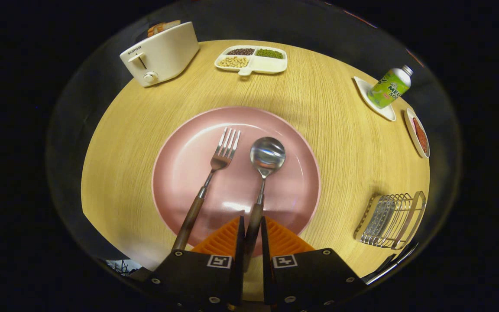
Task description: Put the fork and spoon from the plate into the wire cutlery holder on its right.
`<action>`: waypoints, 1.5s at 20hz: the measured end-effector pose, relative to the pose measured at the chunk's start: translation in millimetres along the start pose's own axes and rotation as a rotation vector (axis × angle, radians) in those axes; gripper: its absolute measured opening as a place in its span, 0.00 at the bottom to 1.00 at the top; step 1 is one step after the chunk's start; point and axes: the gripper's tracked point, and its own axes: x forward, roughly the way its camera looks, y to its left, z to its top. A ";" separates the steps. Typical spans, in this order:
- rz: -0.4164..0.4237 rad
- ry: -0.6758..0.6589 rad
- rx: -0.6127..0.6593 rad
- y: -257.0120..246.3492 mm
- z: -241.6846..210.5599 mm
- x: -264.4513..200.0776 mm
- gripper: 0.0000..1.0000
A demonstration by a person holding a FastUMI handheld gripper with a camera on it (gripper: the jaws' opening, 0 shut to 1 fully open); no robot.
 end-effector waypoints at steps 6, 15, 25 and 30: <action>0.069 0.023 0.057 4.3 -0.2 -3.3 0.06; 0.075 -0.121 0.107 -34.6 0.2 -56.3 0.06; -0.024 -0.169 0.261 -149.8 -38.0 -122.6 0.05; -0.024 -0.088 0.302 -182.5 -62.6 -129.2 0.05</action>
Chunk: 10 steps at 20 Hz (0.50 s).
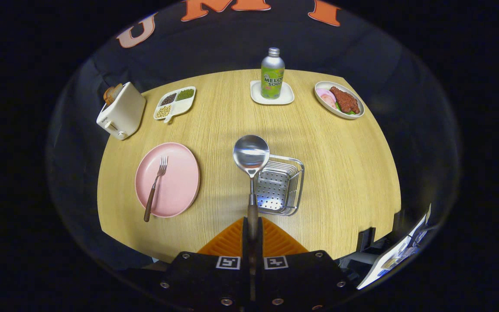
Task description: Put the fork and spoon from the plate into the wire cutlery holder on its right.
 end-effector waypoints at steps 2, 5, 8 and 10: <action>0.010 0.035 0.026 -6.2 -3.5 2.0 0.06; 0.055 0.074 0.057 -6.7 -4.4 3.7 0.06; 0.052 0.124 0.045 -16.0 -8.3 8.5 0.06; 0.060 0.169 0.069 -19.1 -11.8 12.7 0.06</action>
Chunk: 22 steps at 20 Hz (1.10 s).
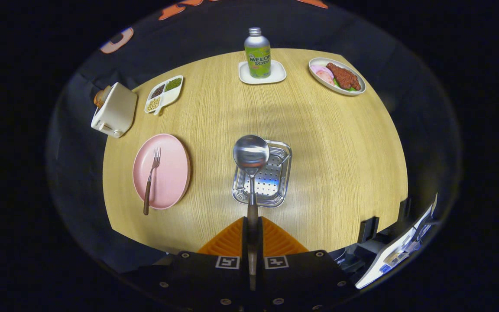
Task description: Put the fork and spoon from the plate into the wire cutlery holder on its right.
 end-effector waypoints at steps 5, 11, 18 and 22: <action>-0.019 0.055 0.023 -14.6 2.2 9.7 0.08; -0.072 0.010 0.011 -25.2 25.2 17.0 0.08; -0.110 -0.148 0.031 -21.8 59.8 18.2 0.13; -0.069 -0.410 0.038 -2.4 102.9 -7.6 0.17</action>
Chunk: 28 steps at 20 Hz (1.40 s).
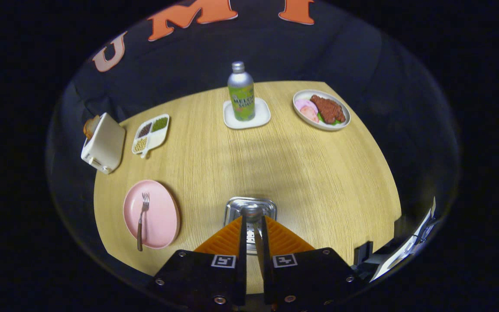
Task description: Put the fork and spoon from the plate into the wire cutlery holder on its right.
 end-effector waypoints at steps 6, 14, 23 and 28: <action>0.020 -0.303 0.031 20.3 48.6 -30.5 0.41; 0.022 -0.682 -0.064 68.3 98.8 -81.2 0.85; 0.145 -0.722 -0.170 182.8 63.7 -82.0 0.95; 0.186 -0.643 -0.186 225.2 35.0 -55.2 0.95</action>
